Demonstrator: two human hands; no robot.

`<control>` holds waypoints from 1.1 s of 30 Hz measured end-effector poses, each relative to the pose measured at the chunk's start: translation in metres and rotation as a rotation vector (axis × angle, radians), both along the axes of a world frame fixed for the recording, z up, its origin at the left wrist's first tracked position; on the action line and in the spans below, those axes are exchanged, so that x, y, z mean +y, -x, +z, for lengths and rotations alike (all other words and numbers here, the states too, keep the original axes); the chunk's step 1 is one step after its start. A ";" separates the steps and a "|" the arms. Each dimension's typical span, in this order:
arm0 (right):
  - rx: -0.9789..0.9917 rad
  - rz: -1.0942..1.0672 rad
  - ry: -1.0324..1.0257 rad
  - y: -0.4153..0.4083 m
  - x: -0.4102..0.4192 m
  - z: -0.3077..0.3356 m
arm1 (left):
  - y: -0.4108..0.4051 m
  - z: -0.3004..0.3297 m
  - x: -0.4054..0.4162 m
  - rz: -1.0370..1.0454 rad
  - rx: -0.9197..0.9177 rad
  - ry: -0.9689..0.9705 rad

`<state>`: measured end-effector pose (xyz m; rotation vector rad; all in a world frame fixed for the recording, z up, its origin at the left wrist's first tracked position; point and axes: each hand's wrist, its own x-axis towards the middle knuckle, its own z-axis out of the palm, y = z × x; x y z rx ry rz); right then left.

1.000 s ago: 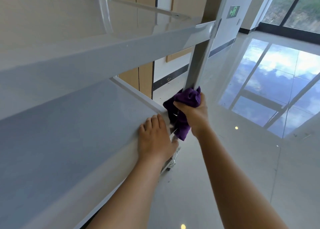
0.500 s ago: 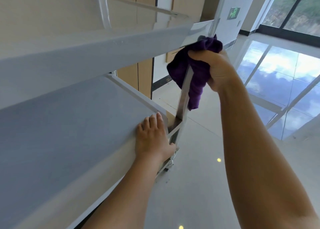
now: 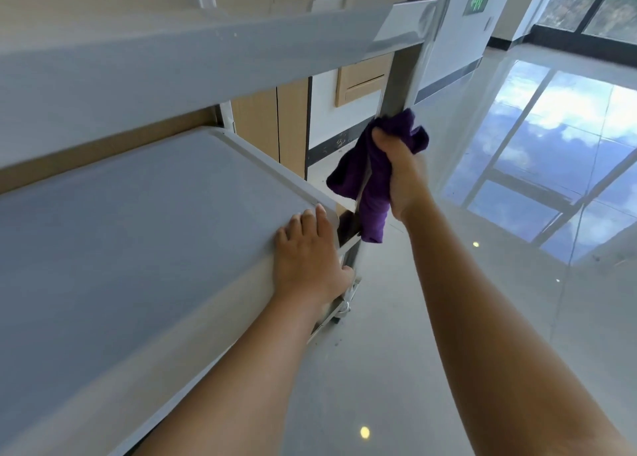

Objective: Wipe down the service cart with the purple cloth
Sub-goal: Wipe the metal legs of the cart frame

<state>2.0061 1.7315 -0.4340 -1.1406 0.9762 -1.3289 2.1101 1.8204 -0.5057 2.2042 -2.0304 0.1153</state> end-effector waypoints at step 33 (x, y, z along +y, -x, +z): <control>0.274 -0.159 -0.237 -0.007 0.065 -0.072 | -0.002 0.009 0.005 -0.081 0.171 -0.128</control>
